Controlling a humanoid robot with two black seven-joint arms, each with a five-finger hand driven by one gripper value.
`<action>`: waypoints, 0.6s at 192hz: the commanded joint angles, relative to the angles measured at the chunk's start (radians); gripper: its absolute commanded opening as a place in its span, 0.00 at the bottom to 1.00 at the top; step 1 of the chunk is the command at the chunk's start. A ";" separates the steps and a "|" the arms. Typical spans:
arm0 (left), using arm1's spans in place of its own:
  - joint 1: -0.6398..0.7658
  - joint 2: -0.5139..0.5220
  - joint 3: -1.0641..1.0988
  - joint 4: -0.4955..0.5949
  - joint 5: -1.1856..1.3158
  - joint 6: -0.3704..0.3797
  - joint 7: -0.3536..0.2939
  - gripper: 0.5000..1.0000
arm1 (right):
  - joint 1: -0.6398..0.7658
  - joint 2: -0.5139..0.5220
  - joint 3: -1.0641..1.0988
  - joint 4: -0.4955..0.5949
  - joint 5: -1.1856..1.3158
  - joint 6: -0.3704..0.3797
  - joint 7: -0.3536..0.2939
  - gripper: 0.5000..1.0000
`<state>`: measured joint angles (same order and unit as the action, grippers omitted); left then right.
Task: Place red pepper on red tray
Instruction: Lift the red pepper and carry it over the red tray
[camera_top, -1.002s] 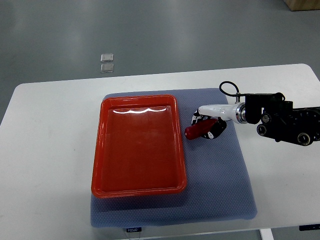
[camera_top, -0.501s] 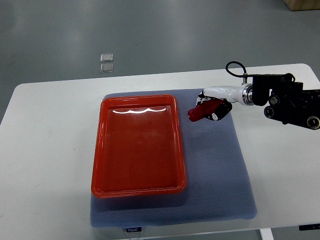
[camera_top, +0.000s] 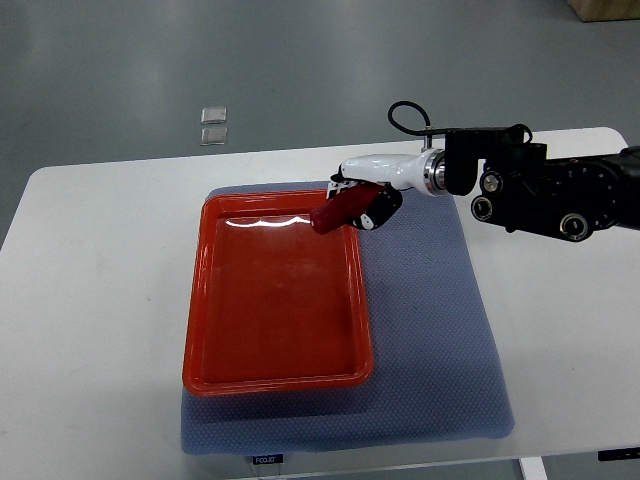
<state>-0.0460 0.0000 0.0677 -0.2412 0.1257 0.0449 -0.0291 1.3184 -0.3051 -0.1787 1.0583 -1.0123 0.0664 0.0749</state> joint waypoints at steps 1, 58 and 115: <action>0.000 0.000 0.000 0.000 0.000 0.001 0.000 1.00 | -0.004 0.067 -0.004 -0.012 0.011 -0.007 0.002 0.00; 0.000 0.000 -0.002 0.005 0.000 0.001 0.000 1.00 | -0.045 0.242 -0.008 -0.077 0.029 -0.043 0.008 0.00; 0.000 0.000 -0.002 0.005 0.000 0.001 0.000 1.00 | -0.117 0.305 -0.010 -0.161 0.023 -0.059 0.008 0.00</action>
<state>-0.0460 0.0000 0.0659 -0.2361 0.1257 0.0461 -0.0291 1.2232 -0.0030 -0.1873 0.9205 -0.9858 0.0128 0.0830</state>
